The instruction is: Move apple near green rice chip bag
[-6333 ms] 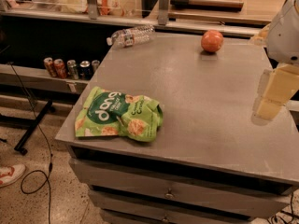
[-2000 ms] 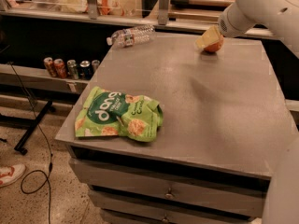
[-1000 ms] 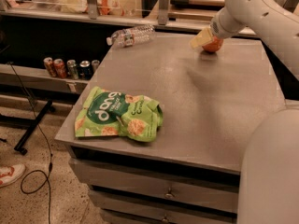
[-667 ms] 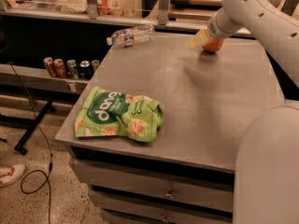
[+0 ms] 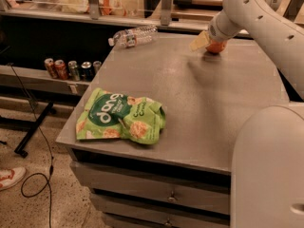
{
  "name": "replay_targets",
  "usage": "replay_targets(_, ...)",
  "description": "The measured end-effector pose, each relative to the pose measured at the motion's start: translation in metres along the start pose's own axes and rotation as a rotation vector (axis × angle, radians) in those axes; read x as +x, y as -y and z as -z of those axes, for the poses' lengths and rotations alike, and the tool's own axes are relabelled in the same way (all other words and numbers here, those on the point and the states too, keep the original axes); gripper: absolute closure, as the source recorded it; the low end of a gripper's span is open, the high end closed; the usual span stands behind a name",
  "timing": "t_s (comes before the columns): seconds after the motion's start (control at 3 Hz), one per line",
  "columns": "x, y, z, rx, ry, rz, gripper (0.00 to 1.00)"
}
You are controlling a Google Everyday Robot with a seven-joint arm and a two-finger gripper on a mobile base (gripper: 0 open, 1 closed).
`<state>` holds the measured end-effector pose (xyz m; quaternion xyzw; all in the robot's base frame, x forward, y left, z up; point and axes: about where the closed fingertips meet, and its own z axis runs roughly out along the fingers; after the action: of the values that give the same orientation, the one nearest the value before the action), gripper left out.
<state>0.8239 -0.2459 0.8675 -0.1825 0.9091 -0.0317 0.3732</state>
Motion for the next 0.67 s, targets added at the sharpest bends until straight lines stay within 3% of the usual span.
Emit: replay_targets(0.67,0.0047,-0.0011,-0.0064,-0.021,0.000,-0.010,0.65)
